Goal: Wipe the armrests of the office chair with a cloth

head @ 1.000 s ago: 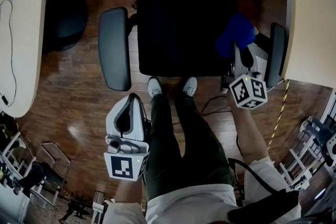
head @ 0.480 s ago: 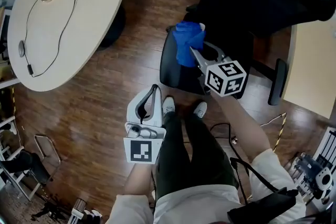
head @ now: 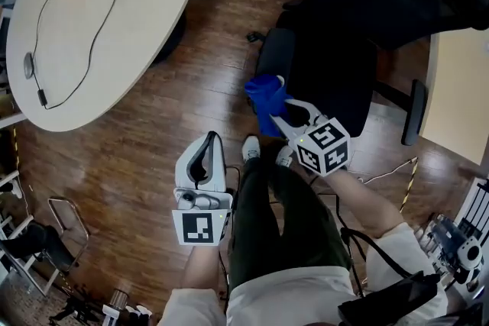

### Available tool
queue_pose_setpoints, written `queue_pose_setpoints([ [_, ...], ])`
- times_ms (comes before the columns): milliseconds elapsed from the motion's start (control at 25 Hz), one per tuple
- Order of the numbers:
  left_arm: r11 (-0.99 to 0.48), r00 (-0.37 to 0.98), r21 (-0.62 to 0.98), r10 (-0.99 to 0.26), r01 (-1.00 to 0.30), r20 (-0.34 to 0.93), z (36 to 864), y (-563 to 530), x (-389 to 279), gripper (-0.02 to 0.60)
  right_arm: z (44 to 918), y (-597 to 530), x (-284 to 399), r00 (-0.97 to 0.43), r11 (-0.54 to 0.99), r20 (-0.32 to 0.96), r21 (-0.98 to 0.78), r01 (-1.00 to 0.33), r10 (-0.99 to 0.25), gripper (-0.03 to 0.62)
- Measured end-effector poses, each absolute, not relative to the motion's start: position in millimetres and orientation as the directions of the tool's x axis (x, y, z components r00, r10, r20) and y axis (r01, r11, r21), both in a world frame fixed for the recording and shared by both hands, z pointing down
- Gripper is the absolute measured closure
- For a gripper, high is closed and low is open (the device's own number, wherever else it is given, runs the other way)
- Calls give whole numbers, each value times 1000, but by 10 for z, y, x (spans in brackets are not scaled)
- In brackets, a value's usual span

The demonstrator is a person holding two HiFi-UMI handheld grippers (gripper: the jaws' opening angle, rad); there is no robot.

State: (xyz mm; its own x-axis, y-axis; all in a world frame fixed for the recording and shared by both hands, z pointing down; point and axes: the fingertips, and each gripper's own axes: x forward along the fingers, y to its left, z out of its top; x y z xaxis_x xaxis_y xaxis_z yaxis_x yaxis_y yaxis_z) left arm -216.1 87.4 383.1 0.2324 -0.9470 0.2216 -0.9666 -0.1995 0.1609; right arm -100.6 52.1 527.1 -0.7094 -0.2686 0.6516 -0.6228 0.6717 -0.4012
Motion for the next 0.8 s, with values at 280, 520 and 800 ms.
queue_pose_setpoints([
  [280,-184,222,160,-940,-970,261,3998,800,-2157,581,5147,1318,-1207,-815,704,485,-455,-545,-318,505],
  [520,-162,196,144,-946,-976,259,3754,757,-2361,581,4674,1267,-1441,-846,676,302,-509,-533,-439,505],
  [800,-271,300,142,-919,-952,255,4202,395,-2918,581,5240,1008,-1962,-616,512,347,-349,-785,-708,505],
])
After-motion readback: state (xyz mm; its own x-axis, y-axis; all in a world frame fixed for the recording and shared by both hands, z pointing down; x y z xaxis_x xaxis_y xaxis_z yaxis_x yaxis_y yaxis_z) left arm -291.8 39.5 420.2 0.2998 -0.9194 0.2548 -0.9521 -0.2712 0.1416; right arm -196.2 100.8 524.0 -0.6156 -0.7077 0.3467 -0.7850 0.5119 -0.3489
